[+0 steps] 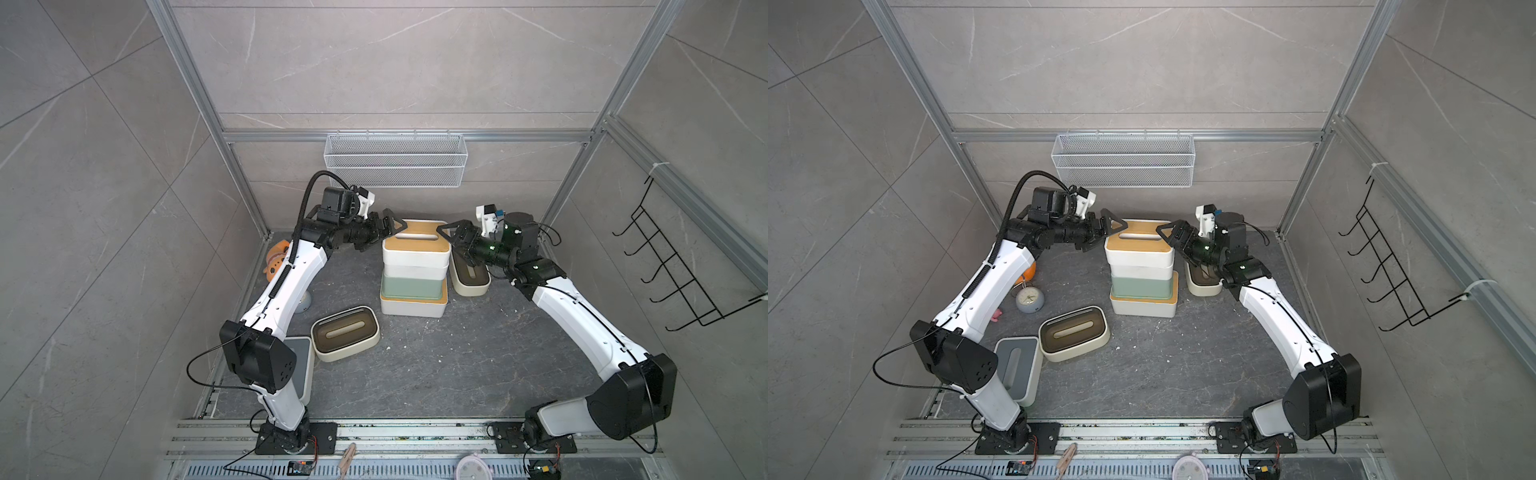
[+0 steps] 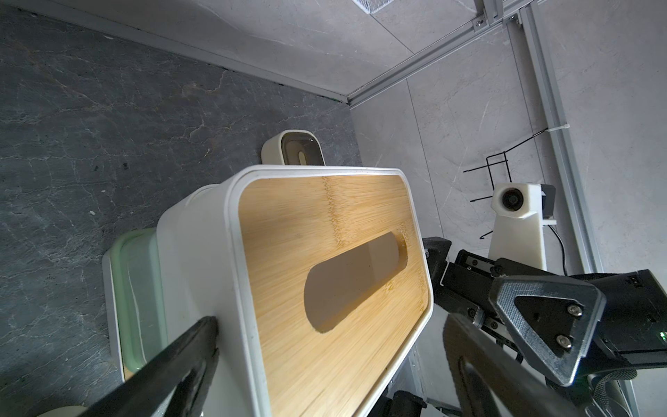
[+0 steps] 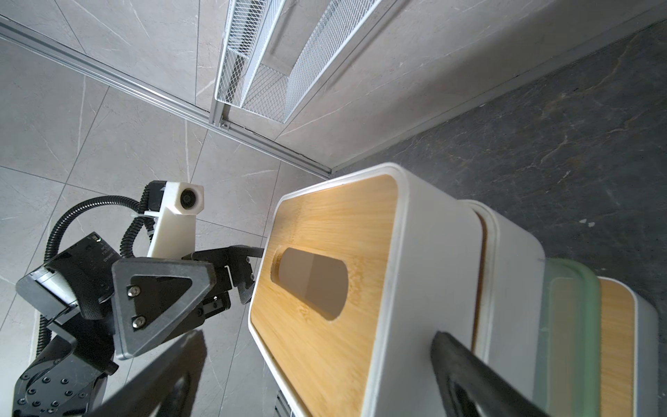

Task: Stack the tissue boxes
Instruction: Adjust the tissue box on the tissue box.

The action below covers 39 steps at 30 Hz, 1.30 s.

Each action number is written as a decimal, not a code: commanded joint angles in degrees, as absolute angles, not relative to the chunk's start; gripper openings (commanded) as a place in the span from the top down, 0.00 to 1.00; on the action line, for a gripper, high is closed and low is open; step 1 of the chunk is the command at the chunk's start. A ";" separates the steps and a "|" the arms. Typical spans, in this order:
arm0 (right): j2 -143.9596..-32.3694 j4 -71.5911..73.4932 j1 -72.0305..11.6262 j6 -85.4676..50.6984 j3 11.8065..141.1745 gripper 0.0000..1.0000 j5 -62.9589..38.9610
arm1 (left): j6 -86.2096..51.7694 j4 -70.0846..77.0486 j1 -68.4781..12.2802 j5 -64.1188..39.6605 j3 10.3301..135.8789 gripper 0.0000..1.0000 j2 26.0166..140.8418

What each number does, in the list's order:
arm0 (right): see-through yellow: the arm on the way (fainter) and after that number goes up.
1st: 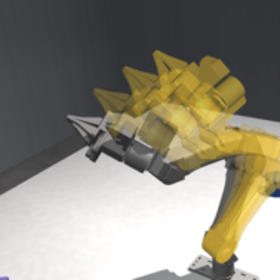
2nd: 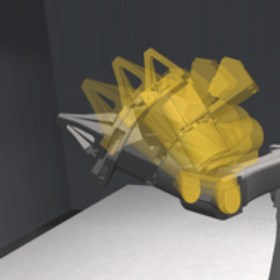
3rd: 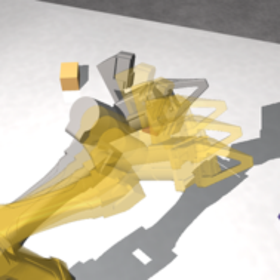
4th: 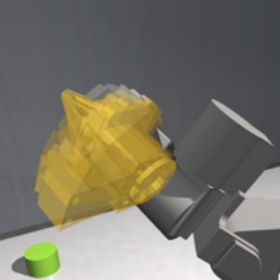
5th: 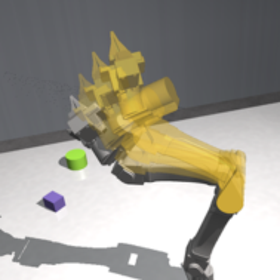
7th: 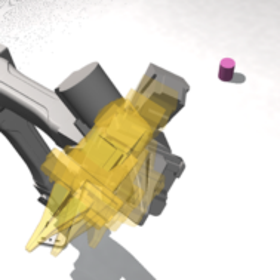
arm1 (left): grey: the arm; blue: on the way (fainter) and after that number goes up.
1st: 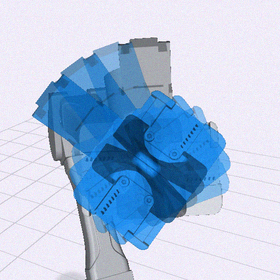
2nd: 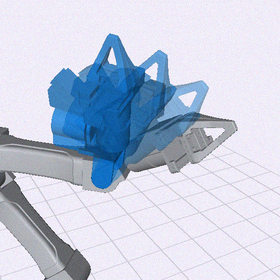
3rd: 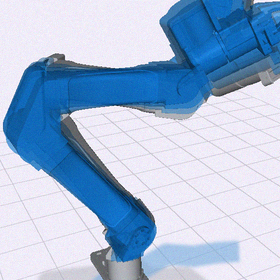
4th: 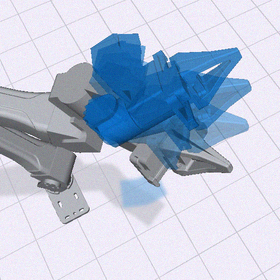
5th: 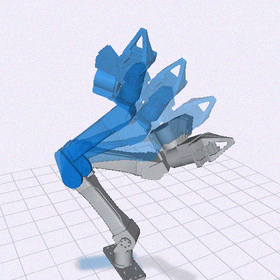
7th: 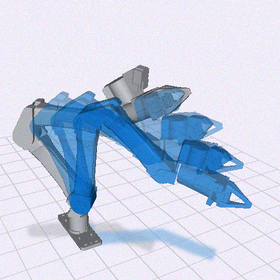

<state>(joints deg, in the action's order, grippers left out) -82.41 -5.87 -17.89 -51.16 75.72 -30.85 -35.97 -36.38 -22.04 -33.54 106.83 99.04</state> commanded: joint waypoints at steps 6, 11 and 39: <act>-81.34 -4.02 -19.14 -50.02 77.08 0.00 -31.44 | -36.12 -35.69 -23.49 -38.05 110.79 0.01 98.77; -81.26 -4.04 -19.14 -49.87 77.51 0.00 -31.18 | -36.15 -35.68 -23.73 -38.30 111.57 0.01 99.19; -79.22 -5.27 -19.17 -49.54 75.30 0.00 -27.95 | -36.08 -37.46 -23.73 -35.47 113.52 0.01 101.11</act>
